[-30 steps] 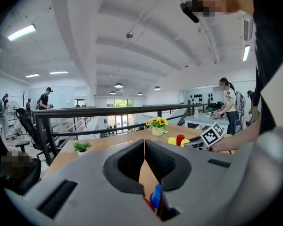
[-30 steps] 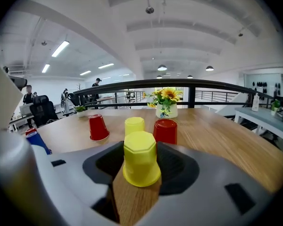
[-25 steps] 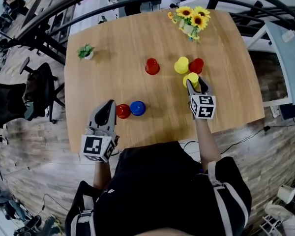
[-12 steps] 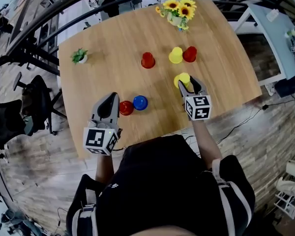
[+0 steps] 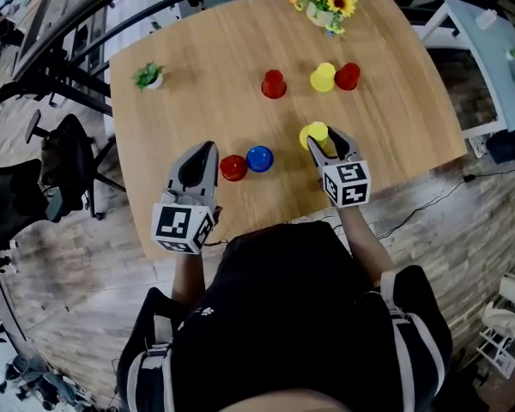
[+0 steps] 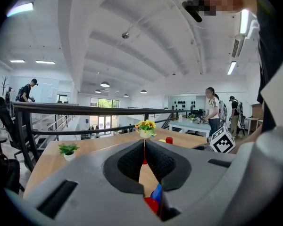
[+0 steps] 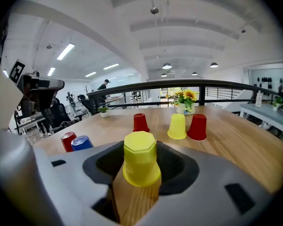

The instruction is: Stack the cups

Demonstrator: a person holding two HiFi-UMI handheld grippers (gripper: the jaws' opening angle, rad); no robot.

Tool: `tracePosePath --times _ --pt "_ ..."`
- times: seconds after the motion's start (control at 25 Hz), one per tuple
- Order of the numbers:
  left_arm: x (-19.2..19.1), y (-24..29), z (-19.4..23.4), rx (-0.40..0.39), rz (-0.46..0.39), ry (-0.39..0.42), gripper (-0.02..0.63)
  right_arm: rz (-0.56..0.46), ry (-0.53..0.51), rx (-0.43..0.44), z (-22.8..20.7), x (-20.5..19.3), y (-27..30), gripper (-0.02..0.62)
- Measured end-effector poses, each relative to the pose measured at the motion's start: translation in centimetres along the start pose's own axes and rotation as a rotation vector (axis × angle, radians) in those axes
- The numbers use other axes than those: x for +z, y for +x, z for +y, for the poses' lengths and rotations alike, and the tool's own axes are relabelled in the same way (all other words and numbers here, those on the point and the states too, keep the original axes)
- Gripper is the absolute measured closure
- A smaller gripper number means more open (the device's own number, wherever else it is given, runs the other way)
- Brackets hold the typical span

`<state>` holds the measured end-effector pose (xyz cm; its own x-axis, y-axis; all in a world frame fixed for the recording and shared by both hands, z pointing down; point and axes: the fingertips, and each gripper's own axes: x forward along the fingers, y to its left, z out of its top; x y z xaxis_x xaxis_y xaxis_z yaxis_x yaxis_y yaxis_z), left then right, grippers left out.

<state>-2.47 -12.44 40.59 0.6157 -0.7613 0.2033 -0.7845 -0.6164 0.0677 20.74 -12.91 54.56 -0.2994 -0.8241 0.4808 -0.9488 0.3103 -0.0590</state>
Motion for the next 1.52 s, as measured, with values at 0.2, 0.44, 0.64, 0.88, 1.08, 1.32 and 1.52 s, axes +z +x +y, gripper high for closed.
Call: tracePosePath --times 0.2,0.44,0.64,0.88,1.08,1.32,1.52 --pt "-0.5 -0.9 0.7 0.01 0.0 -0.004 0.592 0.018 -0.031 0.069 3.4 -0.8 0.6 0.379" --pt "-0.8 -1.6 1.4 0.011 0.001 -0.012 0.592 0.046 -0.054 0.114 6.0 -1.8 1.2 0.379" --pt "-1.0 -1.8 2.1 0.01 -0.004 -0.018 0.592 0.055 -0.07 0.132 7.2 -2.0 1.8 0.379" --pt "-1.2 -1.7 2.7 -0.002 -0.009 -0.021 0.592 0.072 -0.074 0.137 8.2 -2.7 2.0 0.377" --pt "-1.3 -1.8 2.9 -0.019 -0.019 -0.022 0.592 0.02 -0.048 0.162 8.6 -2.5 1.9 0.342" --pt "-1.8 -1.5 3.1 -0.04 -0.032 -0.031 0.592 -0.122 0.058 0.151 7.9 0.3 -1.4 0.291" --pt "-2.0 -0.7 3.4 -0.041 -0.033 -0.039 0.592 -0.23 0.088 0.054 4.5 4.0 -3.1 0.303"
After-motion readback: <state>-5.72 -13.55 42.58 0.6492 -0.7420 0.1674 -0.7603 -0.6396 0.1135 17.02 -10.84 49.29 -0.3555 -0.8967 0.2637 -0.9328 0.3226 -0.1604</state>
